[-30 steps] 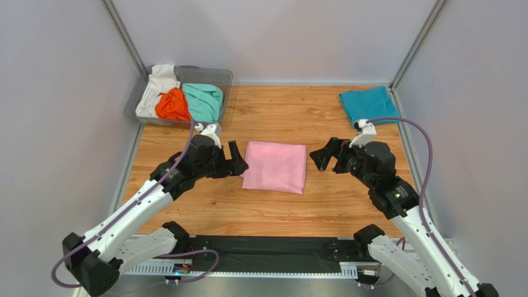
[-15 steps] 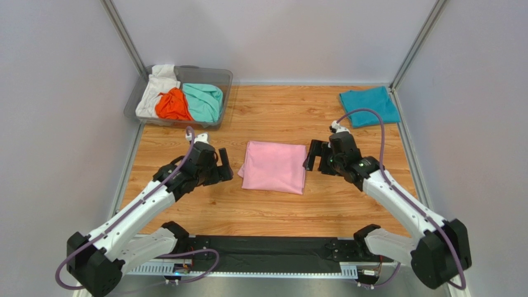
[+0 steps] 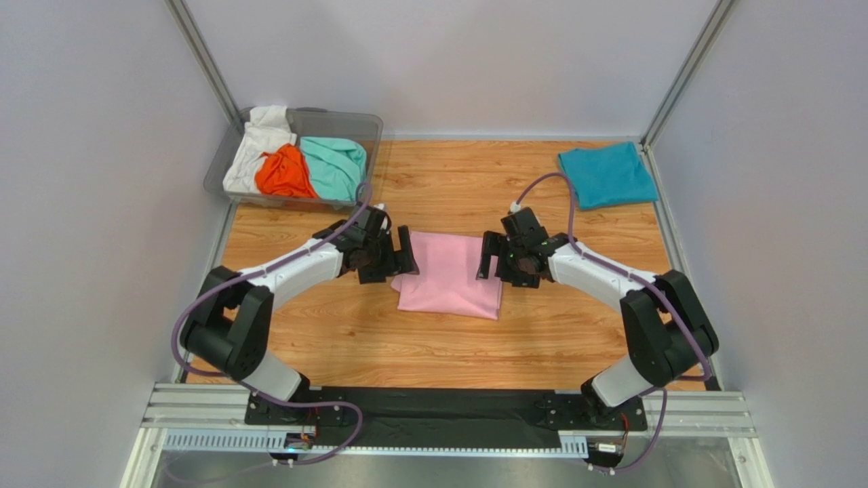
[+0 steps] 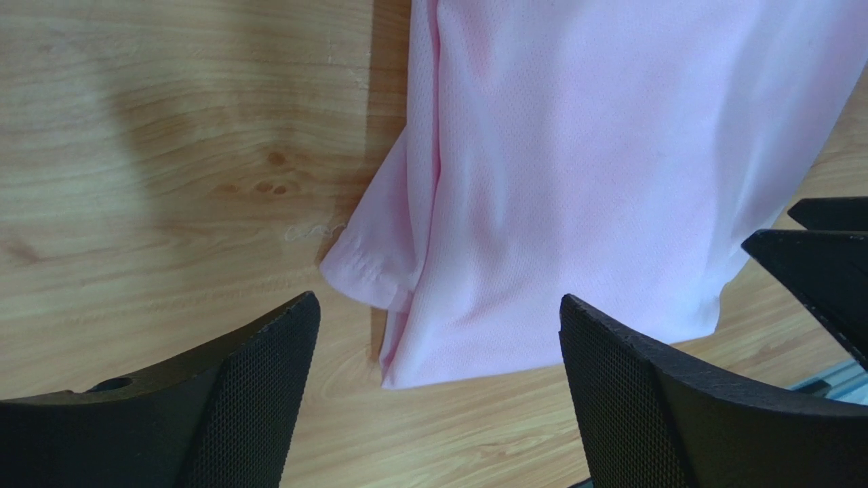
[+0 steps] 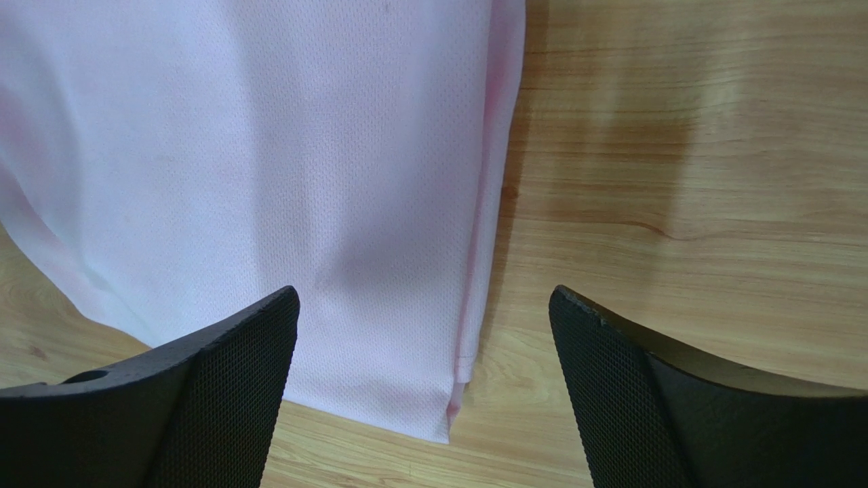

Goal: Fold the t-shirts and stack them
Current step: Fold the tshirt

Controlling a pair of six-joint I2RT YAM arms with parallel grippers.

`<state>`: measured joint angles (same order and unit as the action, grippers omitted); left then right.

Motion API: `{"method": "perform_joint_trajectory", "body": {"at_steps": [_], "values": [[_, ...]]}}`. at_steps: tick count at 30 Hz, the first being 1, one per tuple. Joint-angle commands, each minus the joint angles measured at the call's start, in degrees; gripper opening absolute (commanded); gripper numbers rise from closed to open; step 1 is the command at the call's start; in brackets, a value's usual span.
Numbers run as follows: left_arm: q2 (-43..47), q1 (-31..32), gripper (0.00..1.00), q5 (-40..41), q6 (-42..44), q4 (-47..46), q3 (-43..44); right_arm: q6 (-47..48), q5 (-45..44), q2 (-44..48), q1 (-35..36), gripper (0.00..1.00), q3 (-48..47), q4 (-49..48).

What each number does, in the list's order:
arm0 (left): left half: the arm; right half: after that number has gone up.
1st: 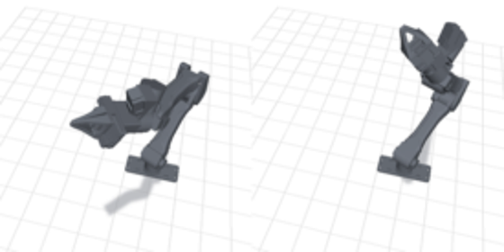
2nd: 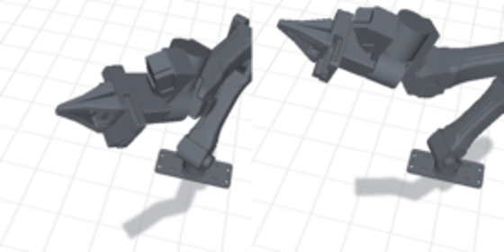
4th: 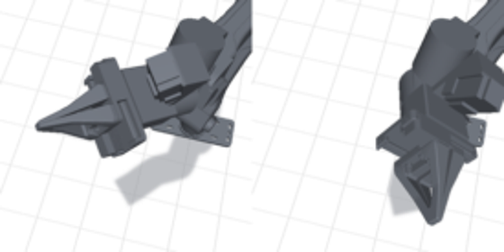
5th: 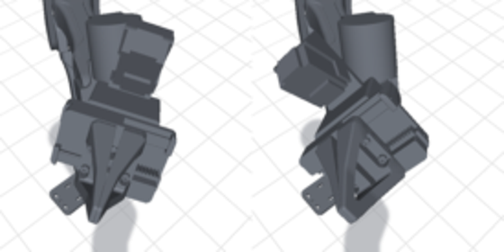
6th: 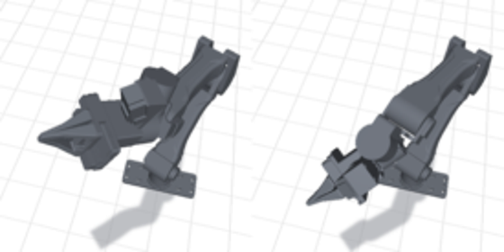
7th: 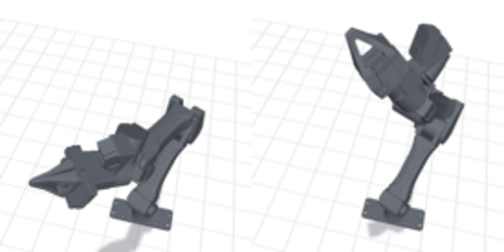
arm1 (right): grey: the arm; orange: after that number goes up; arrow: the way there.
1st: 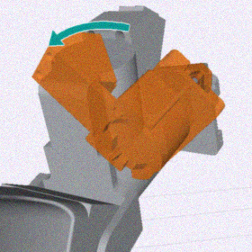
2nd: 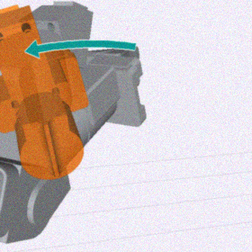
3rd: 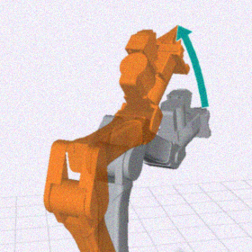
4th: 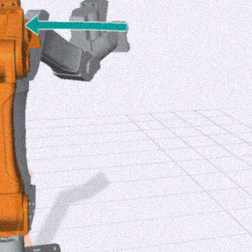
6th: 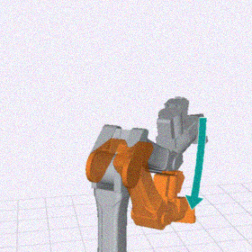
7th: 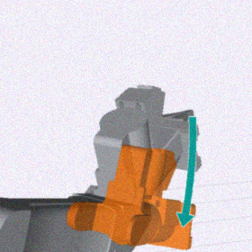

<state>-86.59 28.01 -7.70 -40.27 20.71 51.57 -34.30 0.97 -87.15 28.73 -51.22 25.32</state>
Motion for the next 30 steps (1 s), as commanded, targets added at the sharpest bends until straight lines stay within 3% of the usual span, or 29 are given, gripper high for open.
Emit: {"method": "perform_joint_trajectory", "body": {"at_steps": [1,9,12,13,15,22,30], "values": [[-3.40,-0.67,0.92,-3.11,1.69,-4.53,2.83,-1.81,-0.88,-2.40,1.32,0.93,-3.09,-2.12],[-9.91,-0.68,0.65,-7.05,2.74,-5.59,5.03,-2.87,-3.52,-5.83,1.59,0.93,-4.06,-1.51],[-11.93,-0.68,0.41,-9.69,2.30,-6.38,5.03,-2.96,-2.47,-7.49,1.59,0.89,-4.67,-1.33],[-12.20,-0.68,0.21,-10.31,2.13,-6.38,5.03,-3.05,-2.21,-7.94,1.59,0.89,-5.02,-1.07],[-12.47,-0.68,0.02,-12.24,1.51,-7.17,4.94,-3.22,-1.85,-9.08,1.59,0.88,-5.29,-0.89],[-7.73,-0.68,0.00,-16.73,-1.03,-11.47,3.45,-3.66,-1.85,-9.70,1.59,0.86,-5.47,-0.45],[-9.64,-1.03,0.00,-24.90,-7.27,-27.20,-2.96,-3.93,-1.76,-9.44,1.59,0.86,-4.59,-0.45]]}}
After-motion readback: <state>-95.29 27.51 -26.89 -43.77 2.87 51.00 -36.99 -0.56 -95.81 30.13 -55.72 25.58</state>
